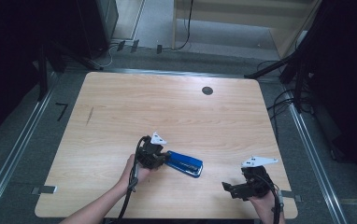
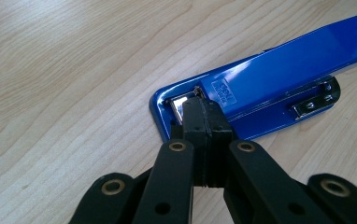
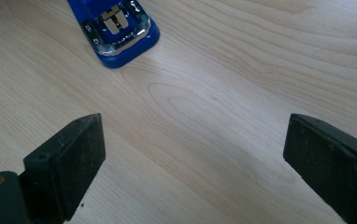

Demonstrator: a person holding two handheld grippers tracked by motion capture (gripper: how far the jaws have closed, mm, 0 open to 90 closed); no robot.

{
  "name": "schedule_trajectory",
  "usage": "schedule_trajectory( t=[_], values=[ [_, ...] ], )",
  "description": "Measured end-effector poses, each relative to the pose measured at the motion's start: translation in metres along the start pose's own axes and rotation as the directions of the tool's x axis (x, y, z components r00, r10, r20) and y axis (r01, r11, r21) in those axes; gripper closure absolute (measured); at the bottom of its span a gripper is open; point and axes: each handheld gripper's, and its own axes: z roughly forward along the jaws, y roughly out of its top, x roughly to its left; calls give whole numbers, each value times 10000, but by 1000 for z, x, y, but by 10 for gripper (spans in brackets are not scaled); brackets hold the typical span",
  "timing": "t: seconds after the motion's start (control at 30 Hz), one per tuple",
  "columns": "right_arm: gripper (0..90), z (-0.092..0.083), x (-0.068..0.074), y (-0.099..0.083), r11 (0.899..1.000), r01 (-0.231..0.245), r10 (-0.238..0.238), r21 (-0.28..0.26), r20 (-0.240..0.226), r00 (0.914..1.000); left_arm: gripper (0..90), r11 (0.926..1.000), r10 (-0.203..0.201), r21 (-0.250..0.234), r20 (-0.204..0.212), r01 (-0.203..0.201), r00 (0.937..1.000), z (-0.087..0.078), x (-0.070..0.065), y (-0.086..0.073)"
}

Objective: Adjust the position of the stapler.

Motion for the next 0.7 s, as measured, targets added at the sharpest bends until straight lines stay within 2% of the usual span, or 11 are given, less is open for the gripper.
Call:
schedule_trajectory(
  t=[0.17,0.2,0.23,0.3,0.33,0.37,0.43,0.57,0.63,0.67,0.7],
  values=[
    [74,8,7,8,9997,238,-238,-4,-150,9996,882,9999,98,-60,209,-97,9997,0,3,0],
    [81,10,8,10,9997,258,-258,-4,-185,9995,821,9994,327,87,-42,-326,9995,-1,6,1],
    [96,11,10,11,9994,336,-337,-33,-183,9993,785,9994,327,87,-42,-326,9995,-1,6,1],
    [116,12,12,13,9994,335,-336,-43,-230,9992,749,9999,75,-115,199,-73,9998,1,12,-1],
    [126,13,13,14,9989,453,-455,-85,-310,9985,691,9999,74,-135,205,-71,9998,1,16,-1],
    [129,15,15,17,9987,493,-496,-96,-354,9981,582,9999,71,-151,350,-66,9994,1,19,-2],
    [135,16,16,18,9988,468,-472,-125,-361,9982,537,9997,41,-242,468,-30,9989,2,25,-3],
    [231,19,20,24,9986,466,-477,-233,-480,9977,377,9986,214,-496,617,-183,9979,2,31,-3],
    [259,20,21,27,9983,508,-524,-300,-540,9972,328,9971,465,-640,705,-420,9964,-1,31,-2],
    [273,21,22,28,9982,501,-519,-336,-542,9972,317,9941,799,-809,1006,-719,9917,-3,29,-1],
    [291,21,23,29,9980,528,-546,-352,-521,9971,306,9919,1022,-864,1081,-931,9889,-3,28,0]
  ],
)
